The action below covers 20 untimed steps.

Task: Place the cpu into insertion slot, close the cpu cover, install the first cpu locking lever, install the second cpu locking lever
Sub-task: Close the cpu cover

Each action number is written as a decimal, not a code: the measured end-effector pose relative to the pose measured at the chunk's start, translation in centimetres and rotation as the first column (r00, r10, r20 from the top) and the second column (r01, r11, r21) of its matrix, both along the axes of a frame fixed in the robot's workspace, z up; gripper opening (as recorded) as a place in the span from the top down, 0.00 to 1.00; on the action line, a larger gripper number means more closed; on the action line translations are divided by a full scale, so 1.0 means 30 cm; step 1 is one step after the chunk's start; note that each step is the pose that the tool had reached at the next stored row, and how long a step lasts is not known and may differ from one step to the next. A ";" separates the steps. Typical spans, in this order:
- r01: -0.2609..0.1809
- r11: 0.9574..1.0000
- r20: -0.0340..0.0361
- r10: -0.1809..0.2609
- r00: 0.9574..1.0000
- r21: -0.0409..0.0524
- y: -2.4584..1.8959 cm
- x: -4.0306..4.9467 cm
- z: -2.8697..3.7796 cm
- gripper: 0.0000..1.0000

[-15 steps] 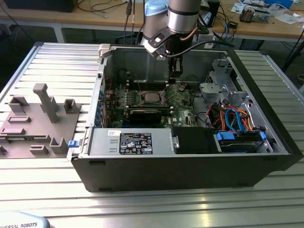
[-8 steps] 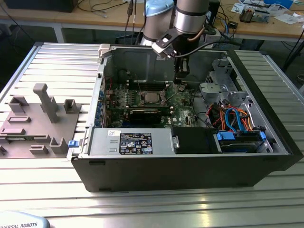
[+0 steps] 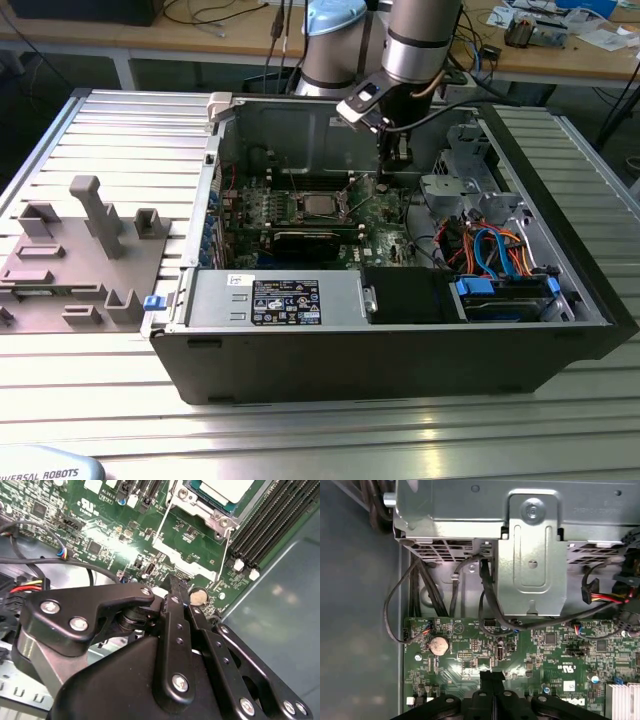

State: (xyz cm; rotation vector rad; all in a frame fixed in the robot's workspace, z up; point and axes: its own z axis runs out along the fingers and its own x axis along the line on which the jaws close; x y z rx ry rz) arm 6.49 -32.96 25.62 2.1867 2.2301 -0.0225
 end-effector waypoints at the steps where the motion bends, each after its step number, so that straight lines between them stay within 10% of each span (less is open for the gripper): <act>1: -0.009 1.000 0.000 0.009 1.000 0.000 0.002 0.000 -0.006 0.89; 20: -0.017 1.000 0.001 0.017 1.000 0.000 0.005 -0.073 -0.019 0.89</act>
